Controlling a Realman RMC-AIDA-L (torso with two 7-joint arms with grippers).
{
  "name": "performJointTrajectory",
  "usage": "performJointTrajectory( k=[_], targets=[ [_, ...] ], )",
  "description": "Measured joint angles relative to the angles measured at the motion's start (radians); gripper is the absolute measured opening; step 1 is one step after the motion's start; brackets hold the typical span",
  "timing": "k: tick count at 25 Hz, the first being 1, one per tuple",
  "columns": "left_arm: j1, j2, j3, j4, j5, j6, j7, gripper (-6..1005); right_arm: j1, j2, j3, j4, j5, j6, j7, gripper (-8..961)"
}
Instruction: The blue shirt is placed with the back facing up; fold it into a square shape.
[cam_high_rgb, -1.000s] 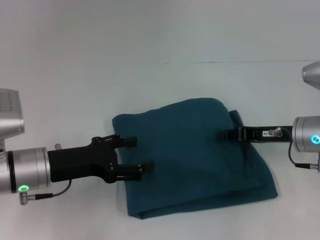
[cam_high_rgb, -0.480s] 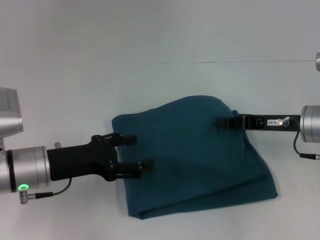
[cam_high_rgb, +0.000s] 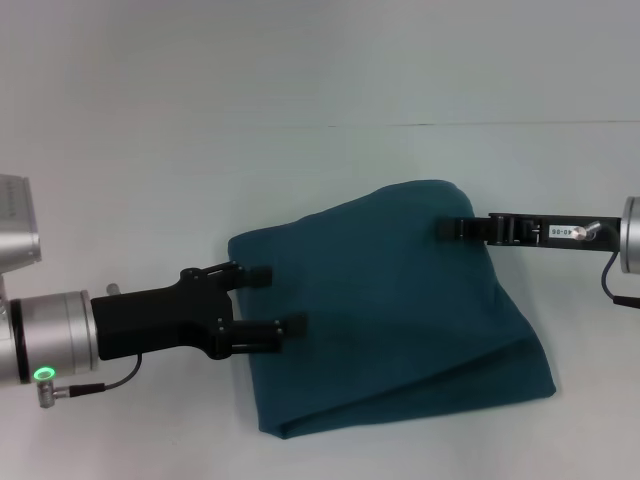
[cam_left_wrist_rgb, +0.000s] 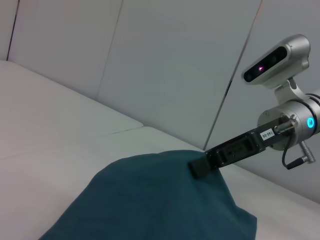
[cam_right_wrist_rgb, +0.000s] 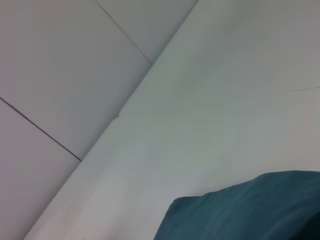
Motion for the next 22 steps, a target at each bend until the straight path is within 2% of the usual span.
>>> performJointTrajectory(
  k=[13,22],
  targets=[
    [-0.005,0.000,0.000,0.004,0.000,0.002,-0.023,920,-0.021,-0.025,0.010,-0.010,0.001,-0.031,-0.001,66],
    [-0.004,-0.003,0.000,0.004,0.000,-0.005,-0.024,920,-0.022,-0.020,0.015,-0.058,0.001,-0.093,0.000,66]
  ],
)
